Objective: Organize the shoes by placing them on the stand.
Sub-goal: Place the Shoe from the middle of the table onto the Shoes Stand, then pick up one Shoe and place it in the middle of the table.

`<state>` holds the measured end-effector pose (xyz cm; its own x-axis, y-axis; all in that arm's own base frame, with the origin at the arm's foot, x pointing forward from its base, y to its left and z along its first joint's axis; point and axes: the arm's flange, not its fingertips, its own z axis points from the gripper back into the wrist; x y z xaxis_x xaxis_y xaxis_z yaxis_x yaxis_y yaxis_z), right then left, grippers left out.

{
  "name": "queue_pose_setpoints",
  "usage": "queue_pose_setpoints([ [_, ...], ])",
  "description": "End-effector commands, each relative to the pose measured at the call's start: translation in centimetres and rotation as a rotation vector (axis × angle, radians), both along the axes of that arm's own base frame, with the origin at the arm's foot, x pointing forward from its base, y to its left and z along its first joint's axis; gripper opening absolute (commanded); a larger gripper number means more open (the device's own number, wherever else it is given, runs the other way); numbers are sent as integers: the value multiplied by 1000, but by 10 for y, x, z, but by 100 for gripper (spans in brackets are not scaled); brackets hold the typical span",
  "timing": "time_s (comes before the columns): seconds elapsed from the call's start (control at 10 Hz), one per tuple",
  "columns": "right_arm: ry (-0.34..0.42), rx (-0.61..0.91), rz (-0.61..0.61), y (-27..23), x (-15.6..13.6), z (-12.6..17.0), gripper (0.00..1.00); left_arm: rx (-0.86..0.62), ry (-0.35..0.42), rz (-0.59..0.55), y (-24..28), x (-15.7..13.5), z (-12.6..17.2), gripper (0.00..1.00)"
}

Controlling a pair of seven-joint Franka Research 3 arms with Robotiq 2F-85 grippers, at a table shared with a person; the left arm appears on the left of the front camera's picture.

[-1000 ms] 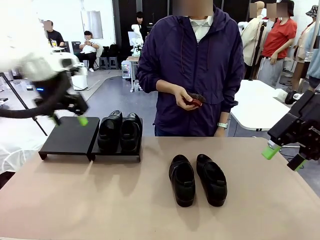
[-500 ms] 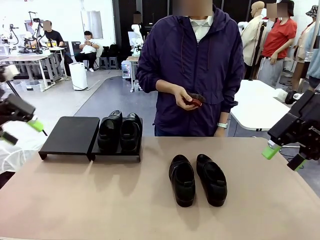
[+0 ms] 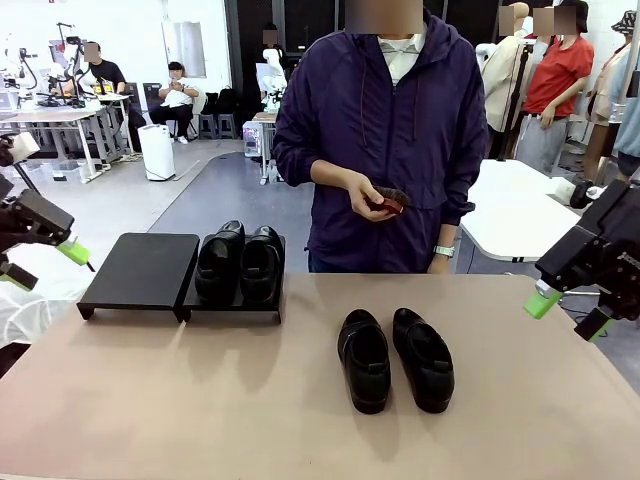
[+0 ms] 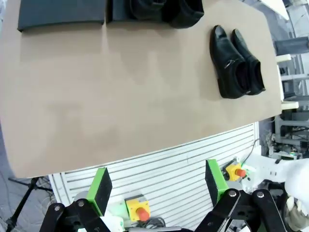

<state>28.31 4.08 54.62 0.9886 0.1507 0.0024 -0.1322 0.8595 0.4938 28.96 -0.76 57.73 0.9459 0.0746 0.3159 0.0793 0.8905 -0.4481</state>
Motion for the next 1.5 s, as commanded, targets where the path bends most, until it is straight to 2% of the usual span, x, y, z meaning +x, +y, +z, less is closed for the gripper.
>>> queue_pose_setpoints([
  [0.0,6,2,-2,-1,1,5,100,-13,-1,-17,1,0,2,100],
  [0.9,0,0,0,0,0,0,100,-13,-1,-17,1,0,2,100],
  [1.1,-77,-162,-98,86,27,4,100,-13,-1,-17,1,0,2,100],
  [1.3,-187,-318,-122,176,65,-20,100,-13,-1,-17,1,0,2,100],
  [1.4,-238,-308,-168,206,81,-36,100,-13,-1,-17,1,0,2,100],
])
